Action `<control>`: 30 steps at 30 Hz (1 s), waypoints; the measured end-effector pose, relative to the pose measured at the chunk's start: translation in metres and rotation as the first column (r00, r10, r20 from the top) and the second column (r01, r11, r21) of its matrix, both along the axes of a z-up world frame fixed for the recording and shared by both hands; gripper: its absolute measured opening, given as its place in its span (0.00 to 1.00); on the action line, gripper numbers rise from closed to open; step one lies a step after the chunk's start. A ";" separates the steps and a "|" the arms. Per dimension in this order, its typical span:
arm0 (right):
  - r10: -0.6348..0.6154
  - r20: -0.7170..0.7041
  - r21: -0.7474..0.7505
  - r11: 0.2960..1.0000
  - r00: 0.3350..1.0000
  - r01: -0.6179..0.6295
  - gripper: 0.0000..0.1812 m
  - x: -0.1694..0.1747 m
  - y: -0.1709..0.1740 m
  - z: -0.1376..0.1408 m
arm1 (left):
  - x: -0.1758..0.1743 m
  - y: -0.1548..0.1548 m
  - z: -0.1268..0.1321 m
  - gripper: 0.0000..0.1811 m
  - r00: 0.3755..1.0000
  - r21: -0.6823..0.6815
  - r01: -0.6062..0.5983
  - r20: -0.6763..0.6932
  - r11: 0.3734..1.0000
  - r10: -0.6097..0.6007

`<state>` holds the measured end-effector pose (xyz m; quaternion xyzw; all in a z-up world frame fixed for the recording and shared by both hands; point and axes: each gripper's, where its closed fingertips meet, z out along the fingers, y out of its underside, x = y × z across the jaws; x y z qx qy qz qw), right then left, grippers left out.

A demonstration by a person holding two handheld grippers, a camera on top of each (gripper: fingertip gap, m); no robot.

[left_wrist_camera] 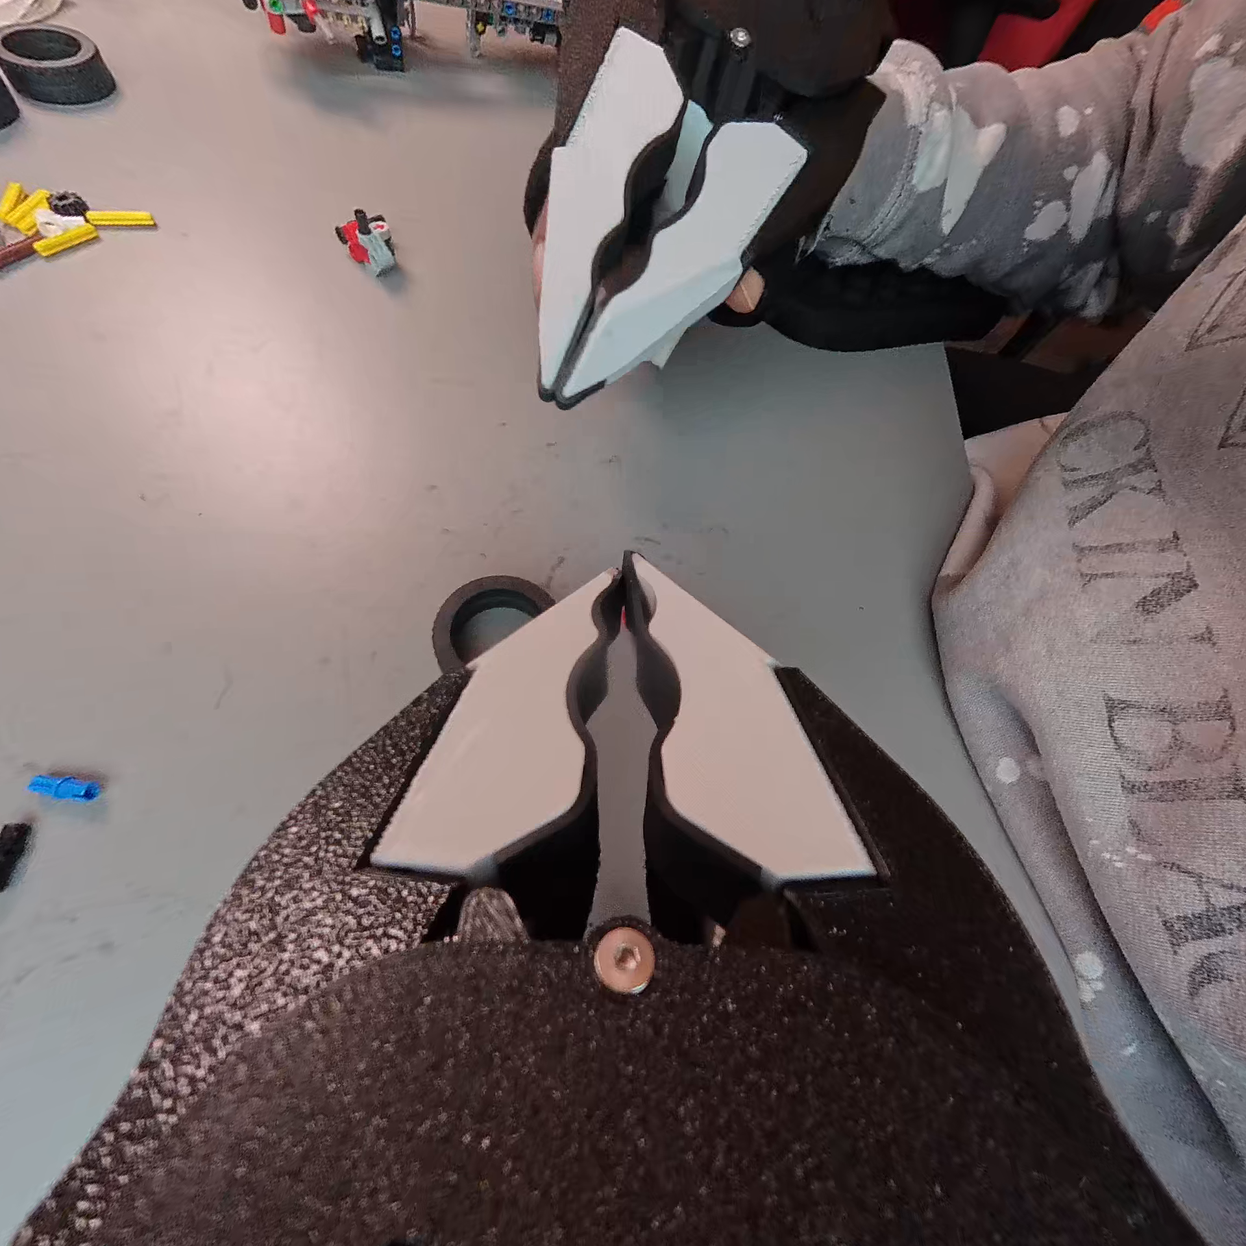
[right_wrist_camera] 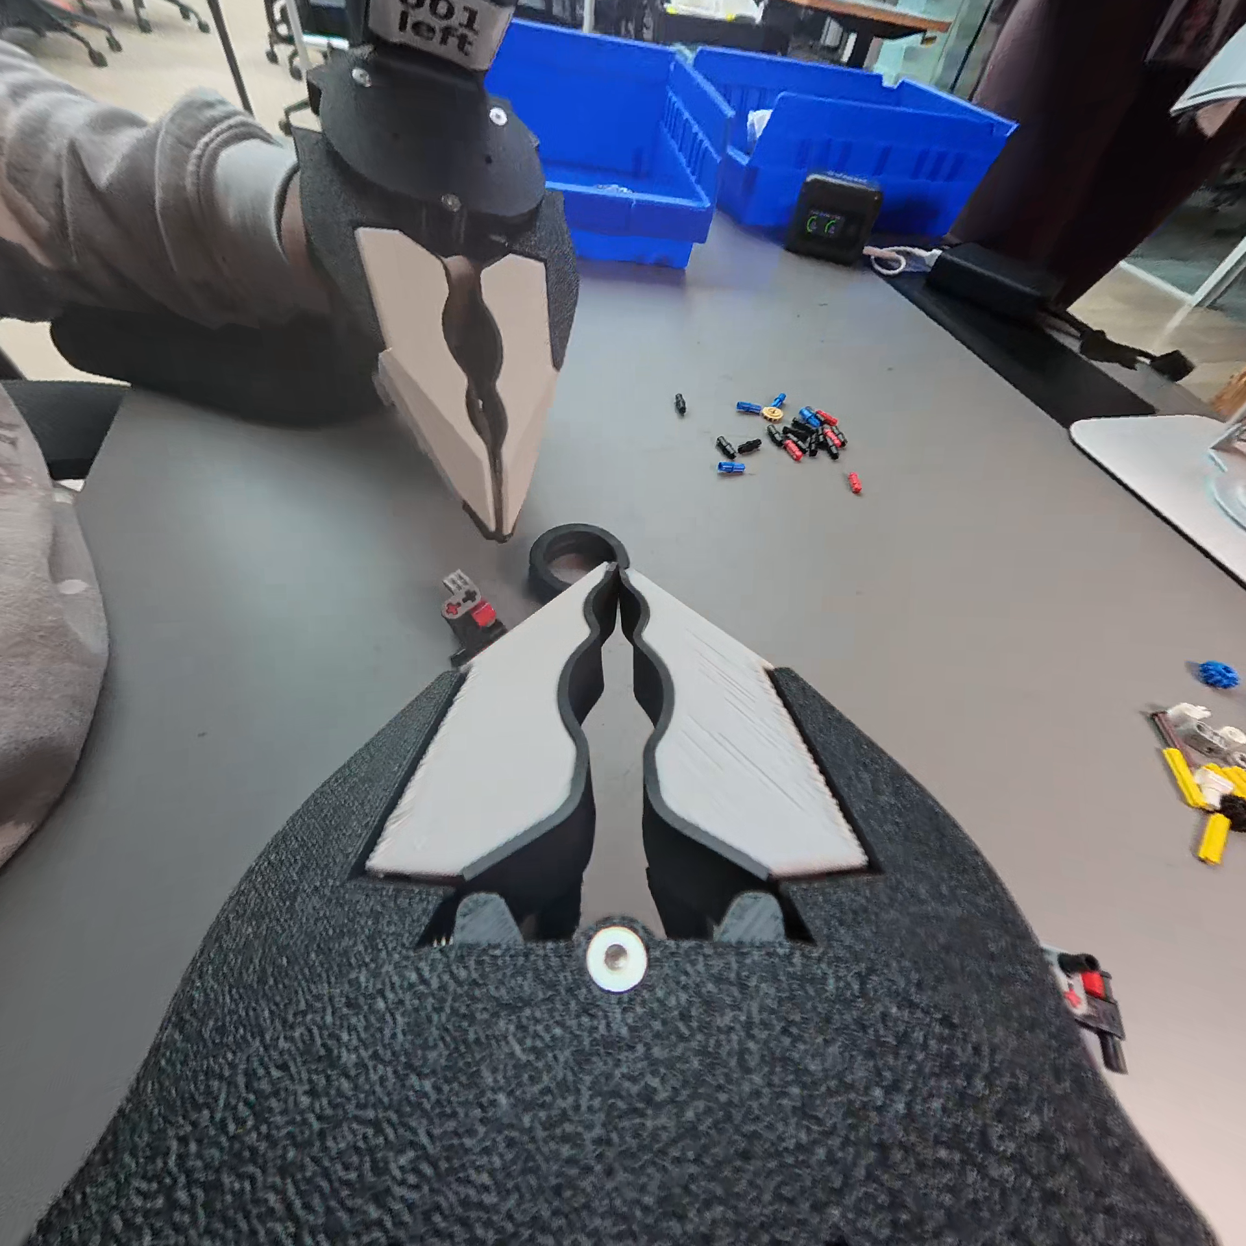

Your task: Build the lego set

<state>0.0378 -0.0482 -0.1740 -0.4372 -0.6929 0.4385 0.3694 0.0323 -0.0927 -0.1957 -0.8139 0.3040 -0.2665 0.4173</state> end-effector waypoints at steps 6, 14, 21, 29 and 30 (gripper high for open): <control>0.126 0.125 0.079 0.987 0.984 -0.137 0.12 0.003 -0.028 -0.022 | -0.014 0.002 0.001 0.02 0.999 -0.010 -0.036 -0.005 0.999 0.036; 0.166 0.265 0.219 0.949 0.950 -0.227 0.10 -0.005 -0.054 -0.053 | 0.000 -0.009 -0.008 0.15 0.998 -0.039 0.056 -0.023 0.998 -0.057; 0.160 0.130 0.282 0.940 0.978 -0.192 0.09 -0.008 -0.052 -0.031 | 0.004 -0.004 -0.005 0.08 0.998 0.025 0.036 -0.048 0.999 -0.035; 0.044 -0.073 0.197 0.980 0.996 -0.029 0.11 -0.015 -0.028 0.007 | -0.010 0.007 0.034 0.05 0.996 0.165 -0.061 0.072 0.984 0.050; 0.044 -0.063 0.147 0.989 0.997 -0.034 0.11 -0.014 -0.029 0.007 | -0.009 0.007 0.035 0.05 0.996 0.170 -0.059 0.081 0.984 0.046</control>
